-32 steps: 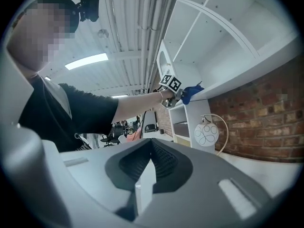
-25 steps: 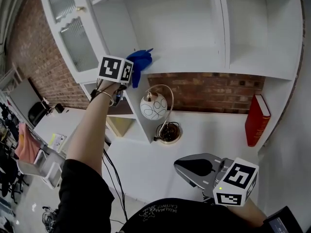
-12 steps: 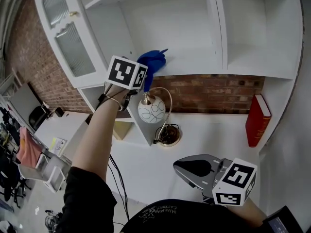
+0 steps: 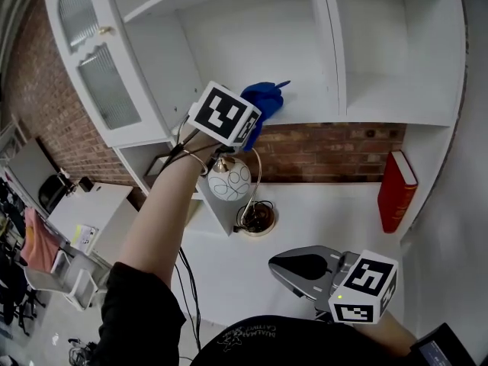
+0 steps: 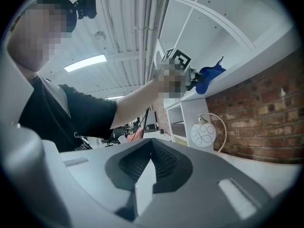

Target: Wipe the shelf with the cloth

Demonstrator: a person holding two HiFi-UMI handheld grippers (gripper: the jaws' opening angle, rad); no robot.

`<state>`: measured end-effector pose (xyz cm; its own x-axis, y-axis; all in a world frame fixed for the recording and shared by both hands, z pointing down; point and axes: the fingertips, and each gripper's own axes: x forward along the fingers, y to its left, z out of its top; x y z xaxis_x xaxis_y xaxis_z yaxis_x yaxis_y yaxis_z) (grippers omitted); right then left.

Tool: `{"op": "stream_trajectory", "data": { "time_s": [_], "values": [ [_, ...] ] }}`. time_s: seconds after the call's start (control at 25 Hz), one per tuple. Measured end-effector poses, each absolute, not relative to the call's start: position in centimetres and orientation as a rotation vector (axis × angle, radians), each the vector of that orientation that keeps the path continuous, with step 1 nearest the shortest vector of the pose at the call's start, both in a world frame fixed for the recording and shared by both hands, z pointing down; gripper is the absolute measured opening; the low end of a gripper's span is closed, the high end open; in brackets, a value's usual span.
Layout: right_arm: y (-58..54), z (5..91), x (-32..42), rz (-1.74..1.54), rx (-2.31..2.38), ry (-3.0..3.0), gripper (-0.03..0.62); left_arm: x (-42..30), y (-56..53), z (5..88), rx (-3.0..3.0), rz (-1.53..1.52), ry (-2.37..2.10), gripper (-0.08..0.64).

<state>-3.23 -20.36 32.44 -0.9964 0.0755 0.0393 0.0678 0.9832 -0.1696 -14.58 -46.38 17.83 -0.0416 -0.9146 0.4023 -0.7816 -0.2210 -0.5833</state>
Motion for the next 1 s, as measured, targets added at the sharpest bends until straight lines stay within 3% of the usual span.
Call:
{"op": "stream_trajectory", "data": {
  "time_s": [0.64,1.0],
  "values": [
    [-20.9,32.0,0.7,0.3,0.021,-3.134,0.009,-1.1,-49.0,18.2,-2.088,-1.212,1.494,0.008],
    [-21.0,34.0,1.1,0.412,0.053,-3.1,0.009,-0.2,-49.1,18.4,-2.146,-1.181,1.413,0.005]
  ]
}}
